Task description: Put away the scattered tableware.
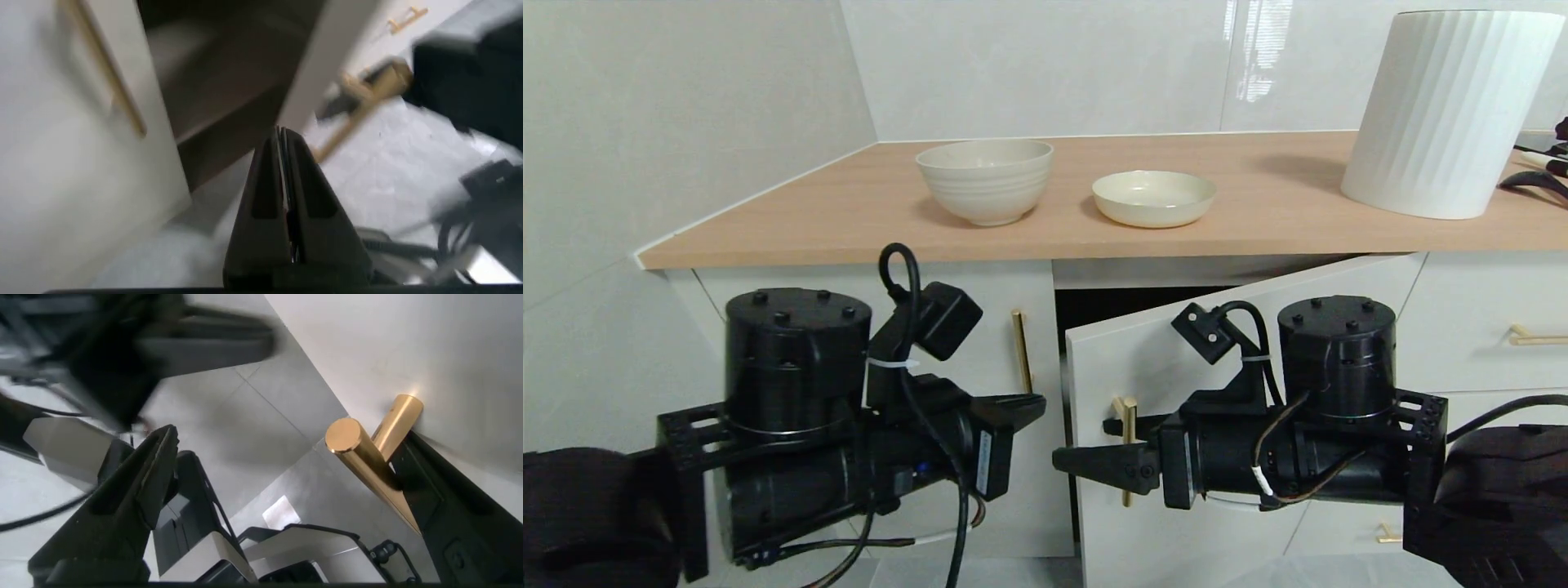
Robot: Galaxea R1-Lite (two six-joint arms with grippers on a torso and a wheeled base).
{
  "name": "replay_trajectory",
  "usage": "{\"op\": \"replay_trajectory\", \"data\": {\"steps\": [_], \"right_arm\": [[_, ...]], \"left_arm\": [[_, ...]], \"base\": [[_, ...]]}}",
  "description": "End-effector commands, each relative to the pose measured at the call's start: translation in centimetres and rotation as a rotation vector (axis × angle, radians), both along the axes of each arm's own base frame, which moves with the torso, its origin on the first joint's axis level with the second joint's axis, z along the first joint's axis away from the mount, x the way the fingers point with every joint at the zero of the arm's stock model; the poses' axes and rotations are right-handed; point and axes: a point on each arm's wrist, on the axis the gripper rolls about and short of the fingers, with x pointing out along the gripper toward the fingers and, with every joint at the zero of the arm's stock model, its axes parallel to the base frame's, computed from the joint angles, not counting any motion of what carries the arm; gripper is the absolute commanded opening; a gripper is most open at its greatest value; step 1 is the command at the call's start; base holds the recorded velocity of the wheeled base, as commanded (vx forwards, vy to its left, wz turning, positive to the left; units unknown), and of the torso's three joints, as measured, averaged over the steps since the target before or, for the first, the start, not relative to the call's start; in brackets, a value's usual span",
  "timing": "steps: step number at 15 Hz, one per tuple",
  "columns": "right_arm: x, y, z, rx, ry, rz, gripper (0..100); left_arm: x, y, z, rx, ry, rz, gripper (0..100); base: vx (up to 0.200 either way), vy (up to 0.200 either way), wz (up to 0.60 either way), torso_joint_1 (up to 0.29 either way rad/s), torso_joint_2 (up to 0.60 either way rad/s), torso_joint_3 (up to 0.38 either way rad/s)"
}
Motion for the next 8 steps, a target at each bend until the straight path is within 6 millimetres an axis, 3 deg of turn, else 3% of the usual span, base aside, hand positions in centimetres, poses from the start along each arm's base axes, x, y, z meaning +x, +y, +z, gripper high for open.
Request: {"op": "replay_trajectory", "data": {"steps": [1, 8], "right_arm": [[-1.1, 1.0, -0.3, -0.01, 0.009, 0.045, 100], [-1.3, 1.0, -0.5, -0.015, 0.011, 0.055, 100]], "left_arm": [[2.6, -1.3, -1.8, 0.025, 0.04, 0.023, 0], [4.3, -2.4, -3.7, -0.054, 0.092, 0.019, 0]], "base": [[0.0, 0.0, 0.0, 0.0, 0.0, 0.0], [0.0, 0.0, 0.0, 0.0, 0.0, 0.0]]}}
